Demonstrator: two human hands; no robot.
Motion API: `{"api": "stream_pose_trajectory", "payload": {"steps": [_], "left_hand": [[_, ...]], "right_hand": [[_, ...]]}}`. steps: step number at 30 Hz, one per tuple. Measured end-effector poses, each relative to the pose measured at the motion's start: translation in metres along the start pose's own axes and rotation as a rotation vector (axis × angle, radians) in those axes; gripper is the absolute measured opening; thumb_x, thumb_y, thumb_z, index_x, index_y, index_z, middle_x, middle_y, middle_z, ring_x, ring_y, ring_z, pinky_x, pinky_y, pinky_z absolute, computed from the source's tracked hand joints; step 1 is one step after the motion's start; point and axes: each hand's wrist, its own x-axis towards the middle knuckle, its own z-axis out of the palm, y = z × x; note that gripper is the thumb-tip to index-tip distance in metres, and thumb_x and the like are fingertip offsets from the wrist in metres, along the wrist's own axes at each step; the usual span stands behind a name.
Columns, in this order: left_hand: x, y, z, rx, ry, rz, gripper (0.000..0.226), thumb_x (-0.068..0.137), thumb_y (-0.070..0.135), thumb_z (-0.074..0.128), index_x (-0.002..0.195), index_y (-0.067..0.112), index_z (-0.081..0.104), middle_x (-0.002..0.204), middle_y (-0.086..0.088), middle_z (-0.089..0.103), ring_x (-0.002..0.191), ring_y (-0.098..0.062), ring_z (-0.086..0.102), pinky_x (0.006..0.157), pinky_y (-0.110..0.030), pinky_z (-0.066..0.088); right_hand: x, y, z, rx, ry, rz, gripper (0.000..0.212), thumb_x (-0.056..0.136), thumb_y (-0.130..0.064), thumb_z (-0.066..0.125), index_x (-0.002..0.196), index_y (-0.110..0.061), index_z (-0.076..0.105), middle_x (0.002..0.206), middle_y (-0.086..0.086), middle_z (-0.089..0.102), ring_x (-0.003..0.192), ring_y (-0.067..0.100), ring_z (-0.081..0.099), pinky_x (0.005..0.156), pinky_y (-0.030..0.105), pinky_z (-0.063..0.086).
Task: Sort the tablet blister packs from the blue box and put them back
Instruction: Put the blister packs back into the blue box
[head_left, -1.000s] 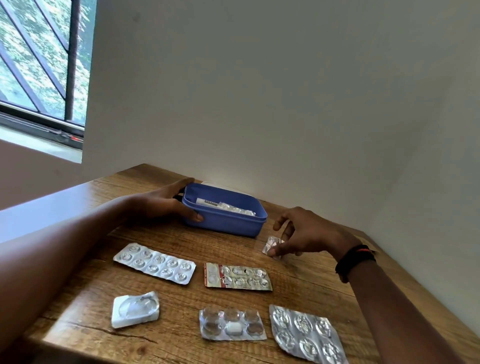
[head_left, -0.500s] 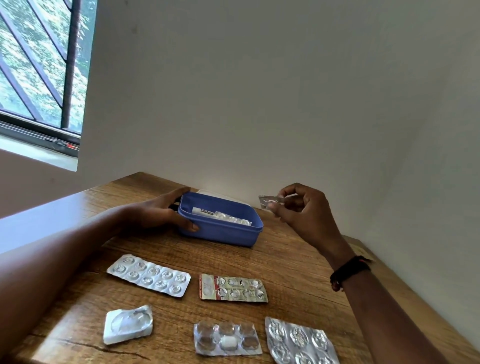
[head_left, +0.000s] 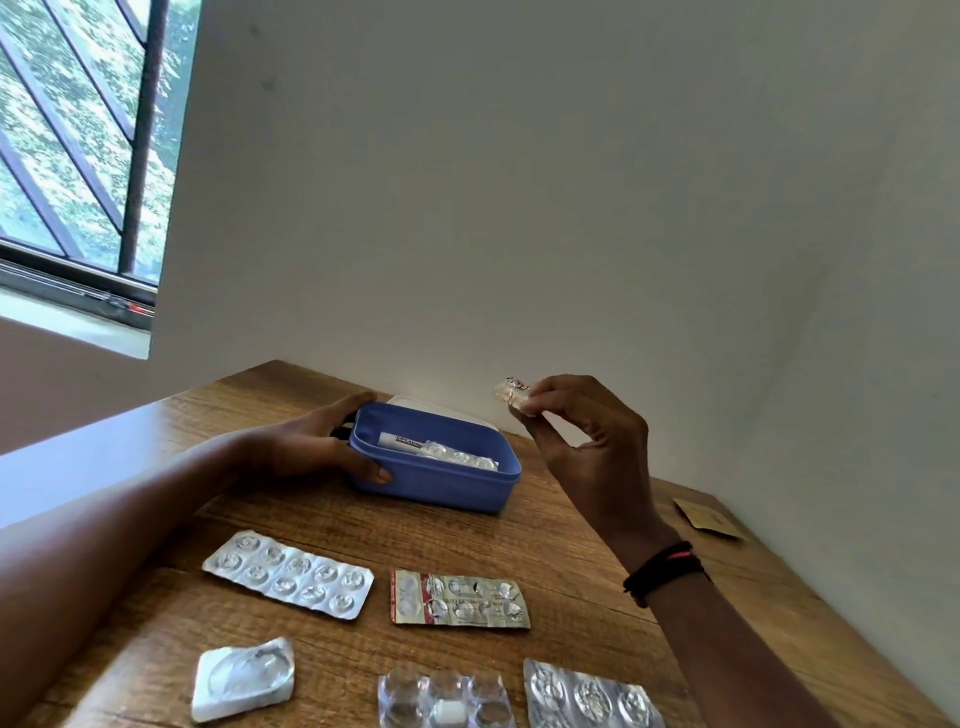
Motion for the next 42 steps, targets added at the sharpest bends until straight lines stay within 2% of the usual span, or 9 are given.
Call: {"api": "stream_pose_trajectory", "payload": {"steps": [4, 11, 14, 19, 22, 28, 32, 37, 42], "left_hand": [[0.001, 0.000, 0.000, -0.010, -0.001, 0.000, 0.112, 0.050, 0.044, 0.083, 0.147, 0.031, 0.028, 0.140, 0.000, 0.049, 0.126, -0.018, 0.048, 0.111, -0.043, 0.039], [0.003, -0.002, 0.000, -0.032, -0.006, 0.001, 0.109, 0.053, 0.039, 0.084, 0.147, 0.031, 0.029, 0.139, 0.003, 0.050, 0.125, -0.016, 0.049, 0.108, -0.039, 0.041], [0.003, -0.003, 0.000, -0.026, -0.013, 0.005, 0.109, 0.053, 0.039, 0.083, 0.146, 0.031, 0.028, 0.138, 0.003, 0.050, 0.123, -0.014, 0.049, 0.103, -0.032, 0.043], [0.000, -0.003, 0.000, -0.026, -0.016, 0.018, 0.123, 0.043, 0.049, 0.085, 0.149, 0.028, 0.027, 0.140, 0.004, 0.051, 0.126, -0.014, 0.050, 0.111, -0.040, 0.039], [0.000, -0.002, 0.001, -0.026, -0.015, 0.014, 0.117, 0.047, 0.043, 0.086, 0.148, 0.026, 0.029, 0.137, 0.004, 0.053, 0.124, -0.013, 0.051, 0.109, -0.037, 0.041], [-0.002, 0.002, 0.002, -0.024, -0.003, 0.012, 0.105, 0.055, 0.032, 0.084, 0.146, 0.024, 0.032, 0.132, 0.006, 0.055, 0.119, -0.010, 0.053, 0.102, -0.030, 0.043], [0.000, 0.002, 0.002, -0.016, -0.012, 0.001, 0.111, 0.056, 0.032, 0.089, 0.149, 0.023, 0.028, 0.137, 0.003, 0.050, 0.120, -0.012, 0.051, 0.101, -0.029, 0.042], [0.000, 0.003, 0.002, -0.015, -0.007, -0.003, 0.109, 0.057, 0.034, 0.080, 0.150, 0.023, 0.025, 0.137, 0.004, 0.048, 0.117, -0.010, 0.048, 0.091, -0.021, 0.041], [0.000, 0.003, 0.001, 0.000, -0.010, -0.001, 0.109, 0.056, 0.036, 0.081, 0.149, 0.023, 0.027, 0.140, 0.001, 0.049, 0.124, -0.017, 0.049, 0.107, -0.037, 0.041]], "right_hand": [[-0.003, -0.004, 0.010, 0.141, 0.060, 0.340, 0.017, 0.079, -0.018, 0.079, 0.094, -0.019, 0.073, 0.081, -0.011, 0.073, 0.076, 0.002, 0.070, 0.068, 0.013, 0.054], [-0.017, 0.006, 0.026, 0.224, -0.104, 0.832, 0.015, 0.073, -0.023, 0.083, 0.081, -0.015, 0.074, 0.077, 0.000, 0.075, 0.073, 0.011, 0.071, 0.070, 0.027, 0.058], [-0.020, 0.008, 0.028, 0.226, -0.140, 0.842, 0.010, 0.076, -0.021, 0.081, 0.081, -0.015, 0.076, 0.079, -0.001, 0.075, 0.077, 0.012, 0.070, 0.071, 0.024, 0.057], [-0.018, 0.007, 0.025, 0.076, -0.194, 0.738, 0.011, 0.082, -0.029, 0.075, 0.086, -0.019, 0.076, 0.080, -0.009, 0.072, 0.065, -0.005, 0.062, 0.059, 0.009, 0.044], [-0.006, 0.005, 0.013, 0.180, -0.214, 0.689, 0.014, 0.078, -0.028, 0.079, 0.080, -0.015, 0.074, 0.073, -0.003, 0.071, 0.059, -0.001, 0.058, 0.058, 0.012, 0.045], [0.002, -0.002, -0.018, 0.394, -1.077, 0.685, 0.034, 0.070, -0.041, 0.083, 0.094, -0.018, 0.074, 0.076, 0.010, 0.065, 0.065, 0.017, 0.053, 0.051, 0.022, 0.041], [0.001, -0.007, -0.013, 0.207, -1.321, 0.641, 0.046, 0.062, -0.049, 0.086, 0.102, -0.036, 0.067, 0.077, -0.009, 0.067, 0.066, 0.001, 0.058, 0.062, 0.023, 0.045], [0.002, -0.009, -0.012, 0.152, -1.369, 0.645, 0.042, 0.064, -0.047, 0.085, 0.101, -0.037, 0.067, 0.082, -0.011, 0.065, 0.071, -0.001, 0.059, 0.065, 0.022, 0.047], [0.000, -0.002, -0.016, 0.069, -1.289, 0.663, 0.027, 0.071, -0.045, 0.081, 0.089, -0.029, 0.068, 0.098, 0.000, 0.069, 0.078, 0.005, 0.059, 0.071, 0.027, 0.049]]}}
